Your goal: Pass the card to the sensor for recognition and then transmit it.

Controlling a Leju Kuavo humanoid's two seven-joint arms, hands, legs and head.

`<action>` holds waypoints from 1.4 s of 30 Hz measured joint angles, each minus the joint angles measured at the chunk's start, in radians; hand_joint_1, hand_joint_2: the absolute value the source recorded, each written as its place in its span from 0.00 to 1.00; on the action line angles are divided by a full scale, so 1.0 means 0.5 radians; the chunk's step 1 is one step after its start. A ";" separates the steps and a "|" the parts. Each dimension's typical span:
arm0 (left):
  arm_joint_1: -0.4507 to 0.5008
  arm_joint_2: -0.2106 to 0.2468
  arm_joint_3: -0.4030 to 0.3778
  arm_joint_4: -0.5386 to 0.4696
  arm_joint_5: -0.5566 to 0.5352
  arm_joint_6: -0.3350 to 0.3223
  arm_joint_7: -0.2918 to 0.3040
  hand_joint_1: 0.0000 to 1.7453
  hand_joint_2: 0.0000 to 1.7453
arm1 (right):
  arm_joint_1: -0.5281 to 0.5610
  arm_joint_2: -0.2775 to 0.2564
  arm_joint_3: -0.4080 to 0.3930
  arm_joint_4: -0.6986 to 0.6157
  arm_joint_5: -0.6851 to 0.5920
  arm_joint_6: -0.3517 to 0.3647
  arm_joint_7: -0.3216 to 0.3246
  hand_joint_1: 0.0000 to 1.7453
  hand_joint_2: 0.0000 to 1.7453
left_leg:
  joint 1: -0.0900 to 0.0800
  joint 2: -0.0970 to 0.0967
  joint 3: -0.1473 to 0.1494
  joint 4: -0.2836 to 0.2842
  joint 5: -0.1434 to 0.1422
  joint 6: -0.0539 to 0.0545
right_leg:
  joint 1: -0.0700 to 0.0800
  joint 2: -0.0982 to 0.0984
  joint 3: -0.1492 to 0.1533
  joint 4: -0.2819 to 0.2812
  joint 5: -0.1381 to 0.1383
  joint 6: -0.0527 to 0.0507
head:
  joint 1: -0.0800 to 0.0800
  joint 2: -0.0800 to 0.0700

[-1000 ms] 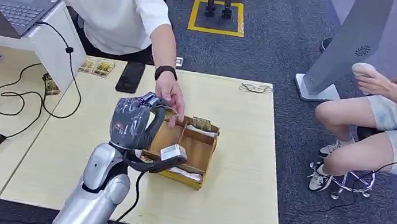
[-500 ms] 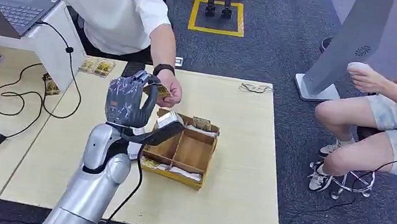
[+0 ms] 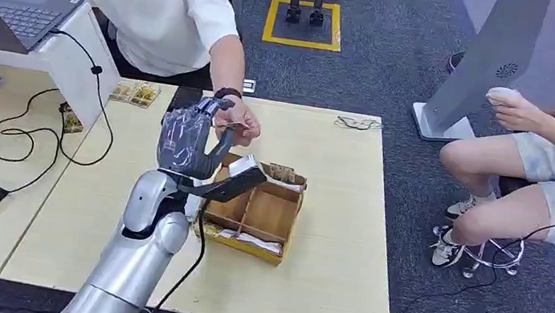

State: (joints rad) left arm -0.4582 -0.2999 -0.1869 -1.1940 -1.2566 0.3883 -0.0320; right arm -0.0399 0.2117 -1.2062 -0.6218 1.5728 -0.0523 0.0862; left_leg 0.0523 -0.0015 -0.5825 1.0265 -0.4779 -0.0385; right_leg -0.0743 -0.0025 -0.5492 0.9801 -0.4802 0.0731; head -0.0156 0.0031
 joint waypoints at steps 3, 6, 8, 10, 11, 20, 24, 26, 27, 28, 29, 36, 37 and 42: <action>0.000 -0.001 0.000 0.030 0.008 0.002 0.021 0.00 1.00 | 0.000 0.000 0.000 -0.001 0.000 0.004 0.009 0.00 1.00 | 0.000 0.000 0.000 0.000 0.000 0.000 | 0.000 0.000 0.000 0.000 0.000 0.000 | -0.001 0.000; 0.000 -0.001 0.000 0.035 0.027 0.001 0.021 0.00 1.00 | 0.000 0.000 -0.001 -0.002 0.000 0.019 0.008 0.00 1.00 | 0.000 0.000 0.000 0.000 0.000 0.000 | 0.000 0.000 0.000 0.000 0.000 0.000 | -0.001 0.000; 0.000 -0.001 0.000 0.035 0.034 -0.003 0.021 0.00 1.00 | 0.000 0.000 0.000 -0.007 0.000 0.026 0.008 0.00 1.00 | 0.000 0.000 0.000 0.000 0.000 0.000 | 0.000 0.000 0.000 0.000 0.000 0.000 | -0.001 0.000; 0.000 -0.001 0.000 0.035 0.040 -0.008 0.021 0.00 1.00 | 0.000 0.000 0.000 -0.009 0.000 0.030 0.002 0.00 1.00 | 0.000 0.000 0.000 0.000 0.000 0.000 | 0.000 0.000 0.000 0.000 0.000 0.000 | -0.001 0.000; 0.000 -0.001 0.000 0.035 0.044 -0.014 0.021 0.00 1.00 | 0.000 0.000 0.000 -0.014 0.000 0.031 0.001 0.00 1.00 | 0.000 0.000 0.000 0.000 0.000 0.000 | 0.000 0.000 0.000 0.000 0.000 0.000 | -0.001 0.000; 0.011 0.013 0.015 0.004 0.040 0.005 0.024 0.00 1.00 | 0.001 0.000 0.000 -0.023 0.000 0.023 0.005 0.00 1.00 | 0.000 0.000 -0.001 0.000 0.000 0.000 | 0.000 0.000 0.000 0.000 0.000 0.000 | -0.001 0.000; 0.022 0.019 0.024 -0.023 0.040 0.014 0.024 0.00 1.00 | 0.001 0.000 0.000 -0.023 0.000 0.018 0.008 0.00 1.00 | 0.000 -0.001 -0.001 0.000 0.000 0.000 | 0.000 -0.001 0.000 0.000 0.000 0.000 | -0.001 0.000; 0.023 0.019 0.031 -0.025 0.040 0.016 0.024 0.00 1.00 | 0.001 0.000 0.000 -0.023 0.000 0.018 0.008 0.00 1.00 | 0.000 0.000 -0.001 0.000 0.000 0.000 | 0.000 0.000 0.000 0.000 0.000 0.000 | -0.001 0.000; 0.026 0.019 0.034 -0.027 0.040 0.017 0.024 0.00 1.00 | 0.001 0.000 0.000 -0.023 0.000 0.018 0.008 0.00 1.00 | 0.000 0.000 -0.001 0.000 0.000 0.000 | 0.000 0.000 0.000 0.000 0.000 0.000 | -0.001 0.000; 0.027 0.019 0.036 -0.029 0.040 0.016 0.024 0.00 1.00 | 0.001 0.000 -0.001 -0.023 0.000 0.018 0.008 0.00 1.00 | 0.000 -0.001 -0.001 0.000 0.000 0.000 | 0.000 0.000 0.000 0.000 0.000 0.000 | -0.001 0.000; 0.028 0.020 0.037 -0.032 0.040 0.017 0.024 0.00 1.00 | 0.001 0.000 0.000 -0.023 0.000 0.018 0.008 0.00 1.00 | 0.000 -0.001 -0.001 0.000 0.000 0.000 | 0.000 0.000 0.000 0.000 0.000 0.000 | 0.000 0.000; 0.052 0.021 0.078 -0.144 0.140 -0.003 0.013 0.00 1.00 | 0.005 0.005 -0.001 -0.057 0.000 0.036 0.036 0.00 1.00 | 0.000 0.000 -0.001 0.000 0.000 0.000 | 0.000 0.000 0.000 0.000 0.000 0.000 | -0.001 0.000; 0.060 0.022 0.090 -0.179 0.163 -0.009 0.012 0.00 1.00 | 0.006 0.008 -0.002 -0.066 0.000 0.042 0.054 0.00 1.00 | 0.000 0.000 -0.001 0.000 0.000 0.000 | 0.000 0.000 0.000 0.000 0.000 0.000 | 0.000 0.000; 0.107 0.031 0.150 -0.360 0.253 -0.053 -0.032 0.00 1.00 | 0.011 0.040 -0.017 -0.137 0.000 0.056 0.120 0.00 1.00 | 0.000 0.000 -0.002 0.000 0.000 0.000 | 0.000 0.000 0.000 0.000 0.000 0.000 | -0.001 0.000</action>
State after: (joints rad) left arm -0.4049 -0.2842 -0.1117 -1.3742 -1.1299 0.3616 -0.0481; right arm -0.0345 0.2319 -1.2146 -0.6905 1.5728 -0.0244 0.1461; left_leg 0.0524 -0.0016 -0.5832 1.0265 -0.4779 -0.0385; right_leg -0.0742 -0.0026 -0.5493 0.9803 -0.4803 0.0731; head -0.0160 0.0030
